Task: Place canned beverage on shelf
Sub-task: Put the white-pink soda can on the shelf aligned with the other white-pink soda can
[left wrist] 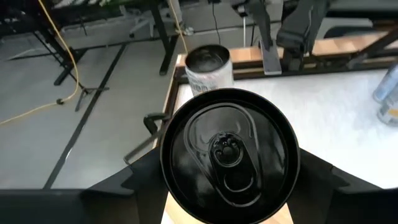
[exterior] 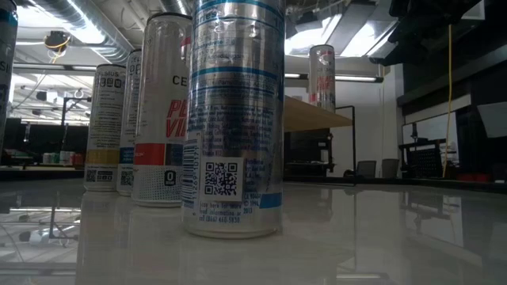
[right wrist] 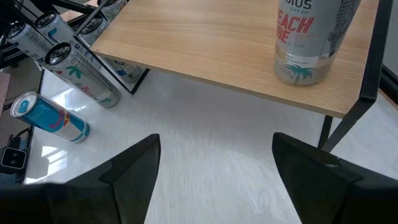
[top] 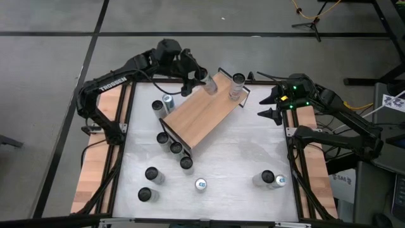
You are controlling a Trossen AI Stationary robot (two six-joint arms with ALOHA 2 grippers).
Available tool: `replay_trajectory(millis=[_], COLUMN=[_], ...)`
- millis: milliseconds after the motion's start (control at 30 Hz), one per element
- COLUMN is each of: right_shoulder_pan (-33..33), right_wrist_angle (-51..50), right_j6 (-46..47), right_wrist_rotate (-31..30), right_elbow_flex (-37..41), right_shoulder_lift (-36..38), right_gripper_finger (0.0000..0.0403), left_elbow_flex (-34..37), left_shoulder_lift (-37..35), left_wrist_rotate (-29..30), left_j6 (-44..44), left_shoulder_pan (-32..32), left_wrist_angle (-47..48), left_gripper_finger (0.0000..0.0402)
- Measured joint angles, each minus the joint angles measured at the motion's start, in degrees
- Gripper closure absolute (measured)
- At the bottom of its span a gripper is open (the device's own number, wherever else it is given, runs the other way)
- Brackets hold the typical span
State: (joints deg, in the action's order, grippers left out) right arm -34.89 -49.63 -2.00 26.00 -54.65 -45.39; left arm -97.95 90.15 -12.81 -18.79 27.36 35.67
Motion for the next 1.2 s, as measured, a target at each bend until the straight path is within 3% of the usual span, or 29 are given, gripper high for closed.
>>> replay_trajectory(millis=[400, 567, 900, 1200], right_shoulder_pan=[0.00, 0.00, 0.00, 0.00], right_wrist_angle=[0.07, 0.07, 0.07, 0.07], right_j6=[0.00, 0.00, 0.00, 0.00], right_wrist_rotate=[0.00, 0.00, 0.00, 0.00], right_elbow_flex=[0.00, 0.00, 0.00, 0.00], right_shoulder_lift=[0.00, 0.00, -0.01, 0.00], right_gripper_finger=[0.0098, 0.0098, 0.0098, 0.0098], left_elbow_flex=[-0.97, -8.24, -28.52, -32.70], left_shoulder_lift=[7.66, 11.22, 20.98, 25.35], left_wrist_rotate=[-3.92, -6.70, -5.43, -7.81], left_j6=[-0.90, -0.87, -2.82, -2.95], left_shoulder_pan=[3.49, 4.70, 5.38, 5.74], left_wrist_angle=[-1.14, -0.82, 15.06, 17.05], left_gripper_finger=[0.0165, 0.0165, 0.0164, 0.0164])
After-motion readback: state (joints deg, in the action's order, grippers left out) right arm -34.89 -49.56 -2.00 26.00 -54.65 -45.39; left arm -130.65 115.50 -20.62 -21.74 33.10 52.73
